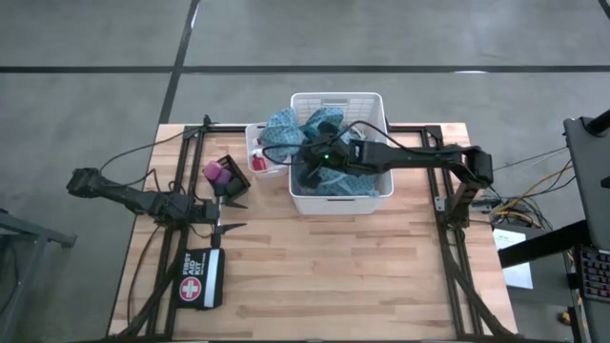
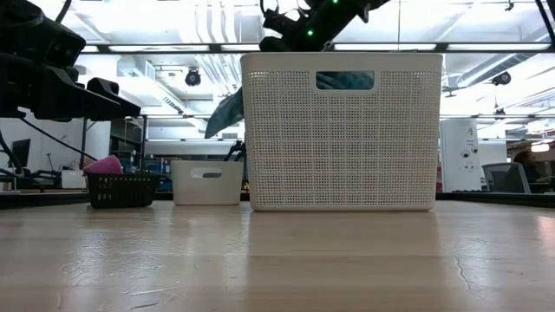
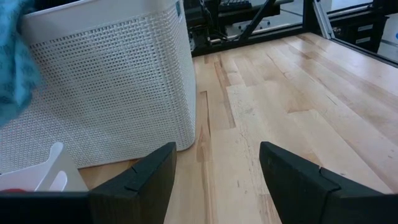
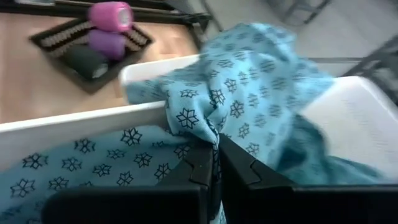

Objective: Pick & Place Medicine items
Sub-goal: Put the blue patient gown into the white laundry bin

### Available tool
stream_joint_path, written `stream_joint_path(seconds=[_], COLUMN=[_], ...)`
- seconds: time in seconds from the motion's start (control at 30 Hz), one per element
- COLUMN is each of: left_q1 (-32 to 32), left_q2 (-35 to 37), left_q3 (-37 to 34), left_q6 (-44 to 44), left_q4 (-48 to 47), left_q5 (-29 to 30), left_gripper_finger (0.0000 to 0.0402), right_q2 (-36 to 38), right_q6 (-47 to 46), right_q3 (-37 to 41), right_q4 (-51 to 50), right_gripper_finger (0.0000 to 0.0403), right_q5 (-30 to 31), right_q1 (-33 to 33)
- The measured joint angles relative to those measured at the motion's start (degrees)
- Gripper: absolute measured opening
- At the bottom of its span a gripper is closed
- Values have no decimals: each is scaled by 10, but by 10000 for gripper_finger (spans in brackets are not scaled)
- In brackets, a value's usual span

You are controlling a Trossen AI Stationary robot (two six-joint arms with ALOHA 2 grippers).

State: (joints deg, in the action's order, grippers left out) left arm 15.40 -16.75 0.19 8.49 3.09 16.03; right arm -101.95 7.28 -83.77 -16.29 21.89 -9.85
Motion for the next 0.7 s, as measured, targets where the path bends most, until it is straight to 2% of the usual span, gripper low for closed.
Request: stream_joint_path(seconds=[0.23, 0.33, 0.57, 0.7], left_q1=[0, 0, 0, 0], left_q2=[0, 0, 0, 0], left_q3=[0, 0, 0, 0], left_q6=[0, 0, 0, 0], left_q4=[0, 0, 0, 0], left_q5=[0, 0, 0, 0], left_gripper_finger=[236, 236, 236, 236], right_q2=[40, 69, 146, 177], right_q6=[8, -8, -129, -211], right_q3=[-2, -3, -3, -3], right_q4=[-41, -89, -274, -349], right_gripper_finger=[9, 9, 9, 9], right_q5=[130, 151, 142, 47], right_q1=[5, 5, 5, -6])
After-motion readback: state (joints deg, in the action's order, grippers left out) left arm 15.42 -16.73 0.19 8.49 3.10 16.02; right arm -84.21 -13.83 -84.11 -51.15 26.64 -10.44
